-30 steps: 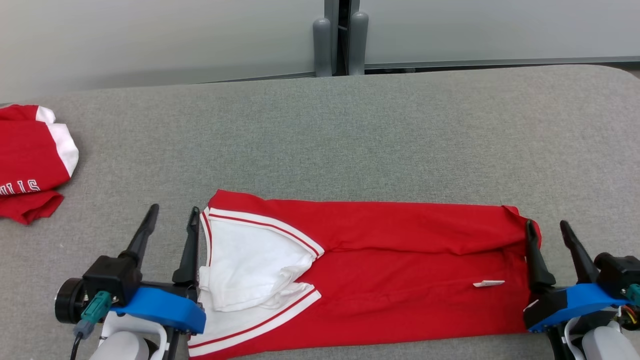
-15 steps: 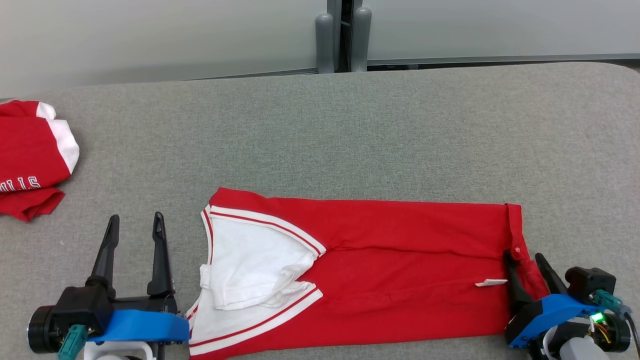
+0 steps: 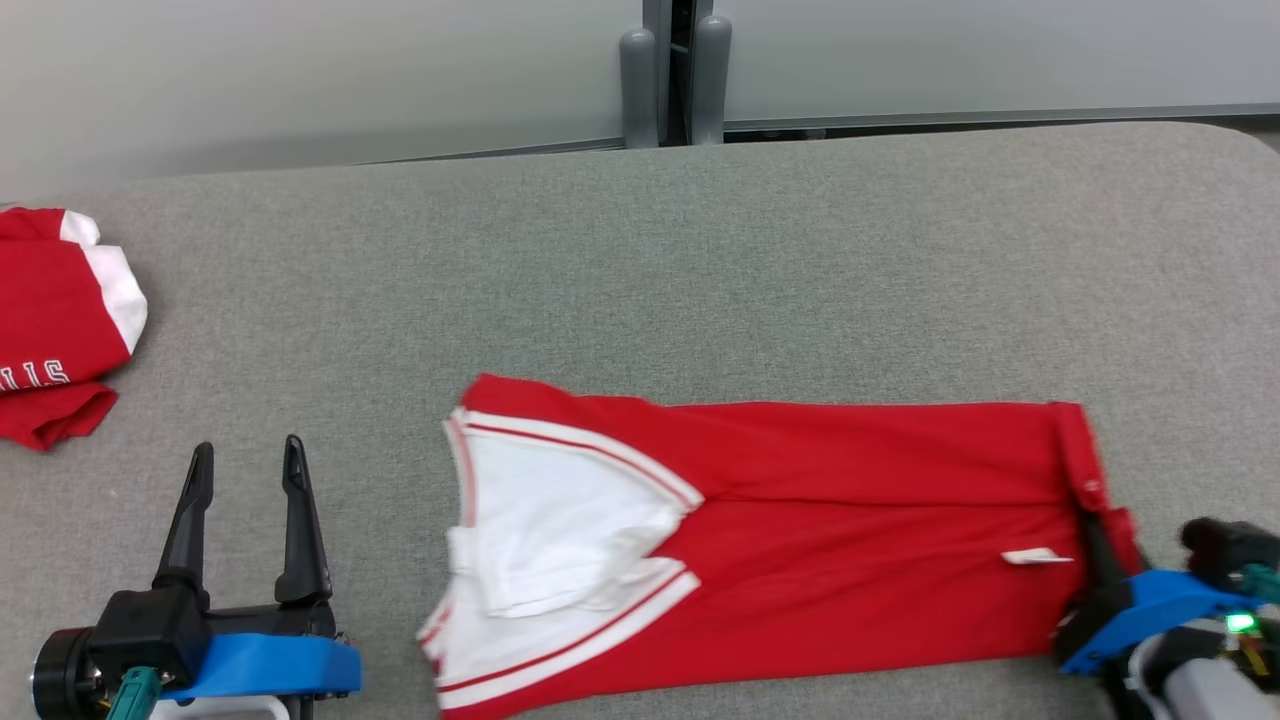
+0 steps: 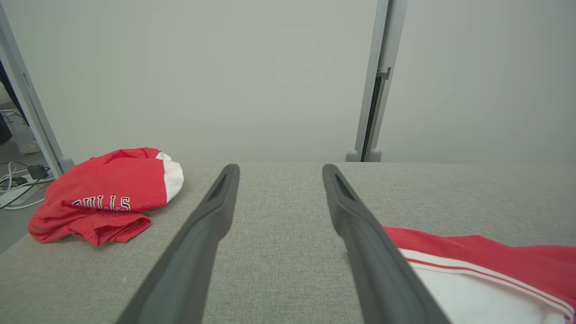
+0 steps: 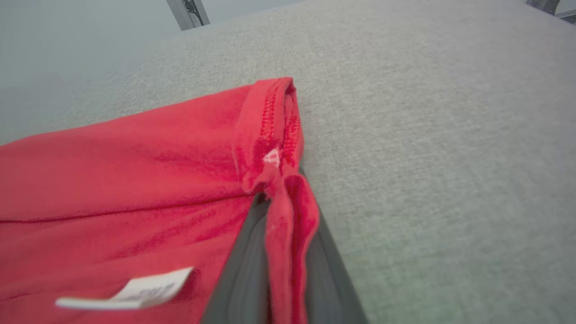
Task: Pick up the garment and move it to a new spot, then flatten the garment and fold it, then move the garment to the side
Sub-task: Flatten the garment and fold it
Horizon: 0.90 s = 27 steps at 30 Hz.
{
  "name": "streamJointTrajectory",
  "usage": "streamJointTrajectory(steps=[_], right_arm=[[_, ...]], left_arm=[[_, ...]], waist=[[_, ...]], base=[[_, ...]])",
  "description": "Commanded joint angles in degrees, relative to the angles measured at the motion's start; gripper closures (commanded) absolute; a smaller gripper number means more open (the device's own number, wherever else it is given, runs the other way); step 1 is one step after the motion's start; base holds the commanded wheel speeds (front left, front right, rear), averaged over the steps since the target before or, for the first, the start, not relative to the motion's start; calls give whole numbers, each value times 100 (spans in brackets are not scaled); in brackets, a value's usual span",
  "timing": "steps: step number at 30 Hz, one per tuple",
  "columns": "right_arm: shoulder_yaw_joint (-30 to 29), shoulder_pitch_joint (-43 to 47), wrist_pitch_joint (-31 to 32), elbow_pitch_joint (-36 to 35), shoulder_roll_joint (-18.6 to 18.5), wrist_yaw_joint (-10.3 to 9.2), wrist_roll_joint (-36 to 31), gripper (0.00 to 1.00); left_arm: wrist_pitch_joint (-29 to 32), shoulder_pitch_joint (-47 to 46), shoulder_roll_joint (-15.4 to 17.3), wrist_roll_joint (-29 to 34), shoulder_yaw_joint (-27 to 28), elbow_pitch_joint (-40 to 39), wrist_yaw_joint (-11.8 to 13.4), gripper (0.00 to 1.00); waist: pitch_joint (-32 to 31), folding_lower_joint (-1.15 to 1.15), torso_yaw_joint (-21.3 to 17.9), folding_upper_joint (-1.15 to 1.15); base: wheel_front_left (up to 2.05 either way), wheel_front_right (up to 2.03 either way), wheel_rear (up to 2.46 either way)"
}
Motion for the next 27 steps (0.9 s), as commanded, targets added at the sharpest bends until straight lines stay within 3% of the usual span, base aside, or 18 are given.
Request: streamJointTrajectory(steps=[1, 7, 12, 19, 27], right_arm=[[-158, -41, -24, 13, -223, -14, 39, 100], [-750, -67, -32, -128, -698, -13, -135, 100], [-935, -75, -26, -387, -823, -12, -415, 100], [-706, 31, -25, -1035, -446, -10, -745, 100], [74, 303, 115, -1957, 25, -9, -942, 100]], left_arm=[[-25, 60, -18, 50, 50, -9, -26, 0], [-25, 128, -64, 146, 183, -12, -111, 0], [-25, 144, -81, 169, 250, -18, -148, 0], [-25, 190, -92, 137, 212, 11, -151, 0], [-25, 231, -91, 70, 146, 48, -127, 0]], waist=[[-11, 0, -13, 0], [-62, 0, -61, 0], [-96, 0, -121, 0], [-190, 0, -197, 0], [-245, 0, -212, 0]], base=[[0, 0, 0], [0, 0, 0], [0, 0, 0], [0, 0, 0], [0, 0, 0]])
